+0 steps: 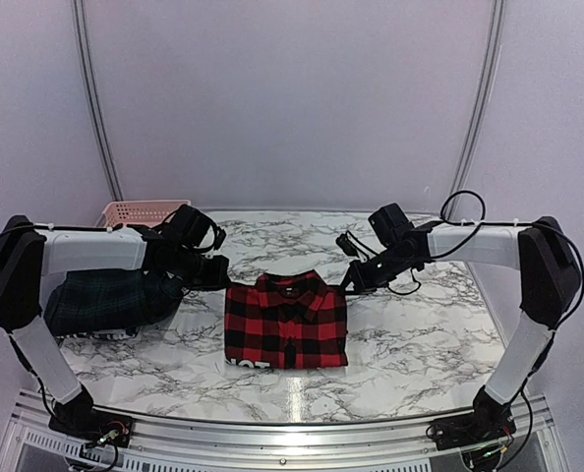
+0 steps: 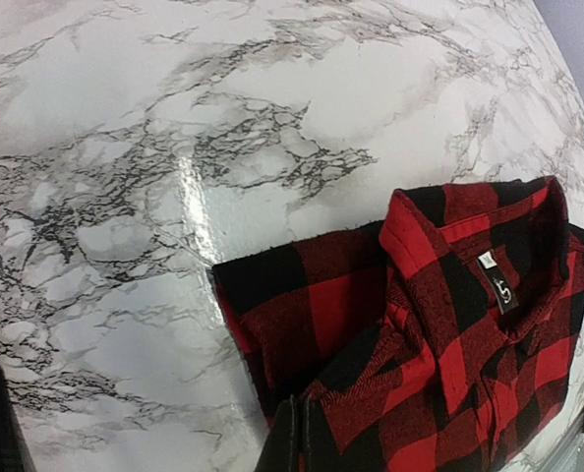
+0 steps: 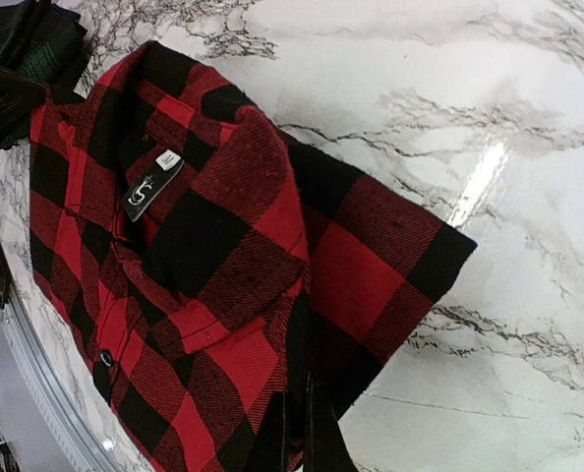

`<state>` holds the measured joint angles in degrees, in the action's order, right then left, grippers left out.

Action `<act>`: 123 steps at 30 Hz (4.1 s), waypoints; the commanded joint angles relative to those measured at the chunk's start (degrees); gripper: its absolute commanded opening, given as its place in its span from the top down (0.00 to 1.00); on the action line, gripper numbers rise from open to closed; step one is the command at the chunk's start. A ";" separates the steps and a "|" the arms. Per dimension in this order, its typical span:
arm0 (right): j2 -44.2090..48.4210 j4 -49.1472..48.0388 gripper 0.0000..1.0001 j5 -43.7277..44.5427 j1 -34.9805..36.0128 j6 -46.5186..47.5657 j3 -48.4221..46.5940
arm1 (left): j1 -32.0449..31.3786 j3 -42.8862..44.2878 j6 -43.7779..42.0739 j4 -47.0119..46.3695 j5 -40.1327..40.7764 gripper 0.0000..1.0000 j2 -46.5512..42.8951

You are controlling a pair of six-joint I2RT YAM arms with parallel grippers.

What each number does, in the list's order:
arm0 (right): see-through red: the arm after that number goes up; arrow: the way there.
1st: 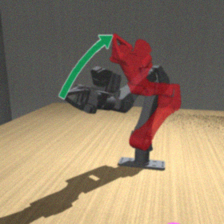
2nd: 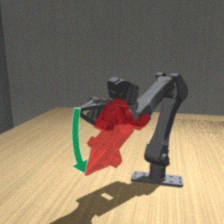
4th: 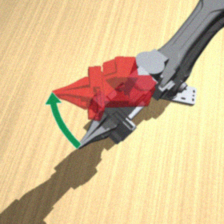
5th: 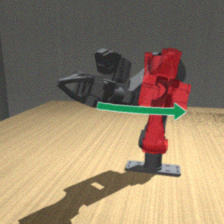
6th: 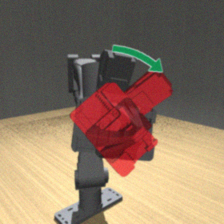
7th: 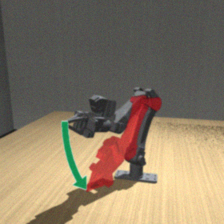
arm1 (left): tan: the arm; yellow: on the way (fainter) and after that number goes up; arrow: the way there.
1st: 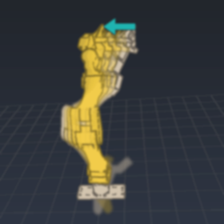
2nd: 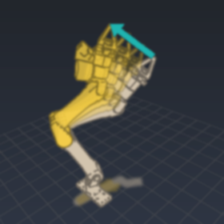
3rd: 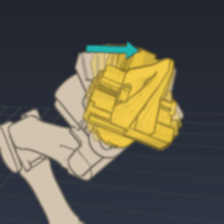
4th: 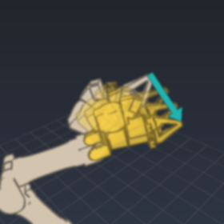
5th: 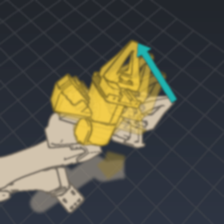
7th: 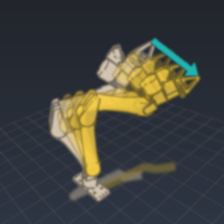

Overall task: Fold and stack the mixed laundry pile
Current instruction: Smooth out the square-folded T-shirt at the center of the board, then pick up the square-folded T-shirt from the center of the board, then pass from the right arm to the left

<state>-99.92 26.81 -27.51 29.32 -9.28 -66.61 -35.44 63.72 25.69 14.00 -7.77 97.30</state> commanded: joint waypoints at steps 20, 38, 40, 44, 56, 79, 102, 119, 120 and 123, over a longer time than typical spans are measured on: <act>-17.81 1.32 0.70 9.32 -3.13 2.21 -15.98 | 4.85 5.18 1.15 -4.17 1.99 0.68 11.95; -3.18 4.34 0.55 12.49 21.71 11.84 -15.61 | 7.84 -7.05 12.83 -7.41 1.45 0.01 -15.71; -6.95 5.24 0.60 14.06 25.60 12.63 -18.18 | 8.22 -8.73 14.35 -6.89 1.78 0.01 -16.94; -13.09 5.52 0.65 17.03 31.73 13.83 -23.03 | 8.45 -12.27 16.24 -6.91 1.64 0.01 -19.05; -25.22 7.47 0.70 22.77 35.40 16.42 -31.46 | 9.80 -18.47 18.92 -6.25 2.93 0.01 -24.01; -18.50 -2.51 1.00 14.84 30.27 12.09 -26.36 | 11.17 -22.67 25.78 -12.71 -5.25 0.09 -16.55; -15.99 -8.53 1.00 13.27 28.23 10.75 -25.82 | 2.87 -12.61 42.24 -26.09 -9.88 0.01 2.10; -16.89 -8.36 1.00 14.14 29.11 10.35 -27.62 | 0.31 -9.42 47.59 -43.81 -19.35 0.32 17.76; -17.01 -8.29 1.00 14.15 29.11 10.35 -27.80 | 0.35 -9.45 47.75 -43.96 -19.38 0.37 18.05; -17.00 -8.03 1.00 14.08 29.21 10.39 -28.17 | 0.45 -10.09 47.27 -44.18 -18.63 0.55 17.79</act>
<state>-117.40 20.58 -12.99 57.76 1.52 -91.15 -34.74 53.95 73.34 -29.19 -25.74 113.80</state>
